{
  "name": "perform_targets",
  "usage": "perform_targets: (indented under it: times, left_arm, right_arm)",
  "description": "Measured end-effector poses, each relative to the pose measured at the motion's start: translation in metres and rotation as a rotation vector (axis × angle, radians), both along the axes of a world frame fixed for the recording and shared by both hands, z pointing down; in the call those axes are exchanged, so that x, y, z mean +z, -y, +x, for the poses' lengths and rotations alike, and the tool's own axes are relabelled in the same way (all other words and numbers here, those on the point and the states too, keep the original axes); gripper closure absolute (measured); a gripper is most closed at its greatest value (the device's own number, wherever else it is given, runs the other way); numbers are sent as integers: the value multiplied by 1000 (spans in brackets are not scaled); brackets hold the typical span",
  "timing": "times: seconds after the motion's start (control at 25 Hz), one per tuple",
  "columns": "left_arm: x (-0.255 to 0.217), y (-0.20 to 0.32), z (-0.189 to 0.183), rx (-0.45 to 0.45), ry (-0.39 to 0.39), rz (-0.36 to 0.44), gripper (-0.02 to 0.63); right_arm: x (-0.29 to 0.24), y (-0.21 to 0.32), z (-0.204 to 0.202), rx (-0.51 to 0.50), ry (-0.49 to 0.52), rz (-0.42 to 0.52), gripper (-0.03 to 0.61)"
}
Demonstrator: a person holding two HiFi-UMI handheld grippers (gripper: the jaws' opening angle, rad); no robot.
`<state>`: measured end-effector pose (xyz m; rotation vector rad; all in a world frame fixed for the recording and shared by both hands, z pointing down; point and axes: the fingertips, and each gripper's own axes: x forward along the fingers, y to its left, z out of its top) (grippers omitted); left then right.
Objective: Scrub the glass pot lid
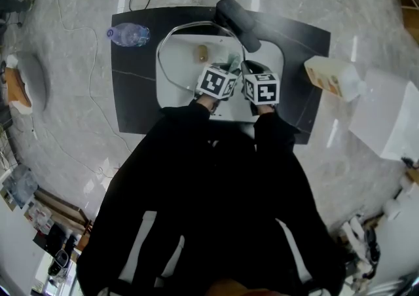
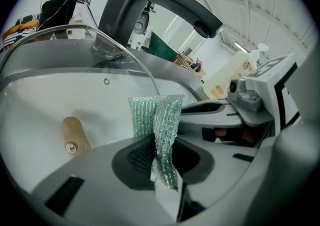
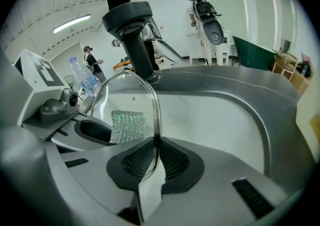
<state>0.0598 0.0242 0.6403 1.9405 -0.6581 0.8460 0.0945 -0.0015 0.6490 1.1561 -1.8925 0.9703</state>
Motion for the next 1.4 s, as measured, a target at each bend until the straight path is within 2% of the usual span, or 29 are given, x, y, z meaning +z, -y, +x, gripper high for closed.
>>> perform_targets:
  times: [0.44, 0.76, 0.88, 1.16, 1.4]
  left_arm:
    - [-7, -3, -6, 7, -7, 6, 540]
    - [-28, -6, -37, -92, 19, 66, 540]
    - [-29, -13, -68, -143, 76, 90, 540]
    - [-32, -23, -163, -328, 226, 117, 540]
    - [-28, -28, -225, -434, 397, 111, 540]
  right_arm:
    - [0, 0, -1, -7, 2, -3, 541]
    - [1, 1, -1, -16, -10, 1, 541]
    - [2, 1, -1, -17, -7, 0, 541]
    - [3, 0, 0, -11, -7, -8, 541]
    - [5, 0, 1, -3, -8, -10, 541]
